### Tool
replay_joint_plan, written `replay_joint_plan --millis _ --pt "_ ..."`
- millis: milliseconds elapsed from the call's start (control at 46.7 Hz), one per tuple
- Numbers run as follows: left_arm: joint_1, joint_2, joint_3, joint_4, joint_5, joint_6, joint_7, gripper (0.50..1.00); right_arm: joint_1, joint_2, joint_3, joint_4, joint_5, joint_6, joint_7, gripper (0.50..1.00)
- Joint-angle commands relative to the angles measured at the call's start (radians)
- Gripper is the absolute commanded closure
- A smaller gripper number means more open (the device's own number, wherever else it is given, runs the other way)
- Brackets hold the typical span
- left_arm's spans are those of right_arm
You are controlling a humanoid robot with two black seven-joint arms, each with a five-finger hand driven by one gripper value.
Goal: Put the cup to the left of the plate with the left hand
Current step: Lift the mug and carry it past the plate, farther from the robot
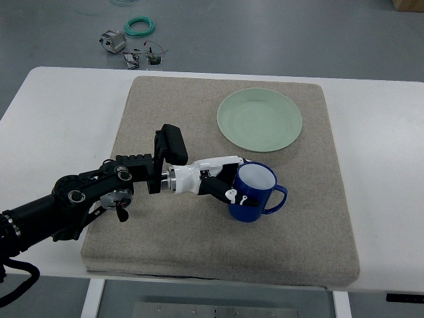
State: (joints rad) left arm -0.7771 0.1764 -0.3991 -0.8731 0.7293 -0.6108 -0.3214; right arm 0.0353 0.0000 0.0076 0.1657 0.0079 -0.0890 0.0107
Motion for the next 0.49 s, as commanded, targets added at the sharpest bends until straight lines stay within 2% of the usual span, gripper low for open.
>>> replay_joint_plan --millis 0,300,471 --pt "-0.010 0.000 -0.004 0.003 -0.016 0.000 -0.010 1.000 0.000 0.000 0.000 0.000 0.000 0.000 0.000 0.566" --pt "-0.010 0.005 -0.144 0.003 -0.025 0.002 -0.021 1.000 0.000 0.000 0.000 0.000 0.000 0.000 0.000 0.566" --pt "-0.004 0.018 -0.205 0.022 -0.027 0.077 -0.036 1.000 0.000 0.000 0.000 0.000 0.000 0.000 0.000 0.566"
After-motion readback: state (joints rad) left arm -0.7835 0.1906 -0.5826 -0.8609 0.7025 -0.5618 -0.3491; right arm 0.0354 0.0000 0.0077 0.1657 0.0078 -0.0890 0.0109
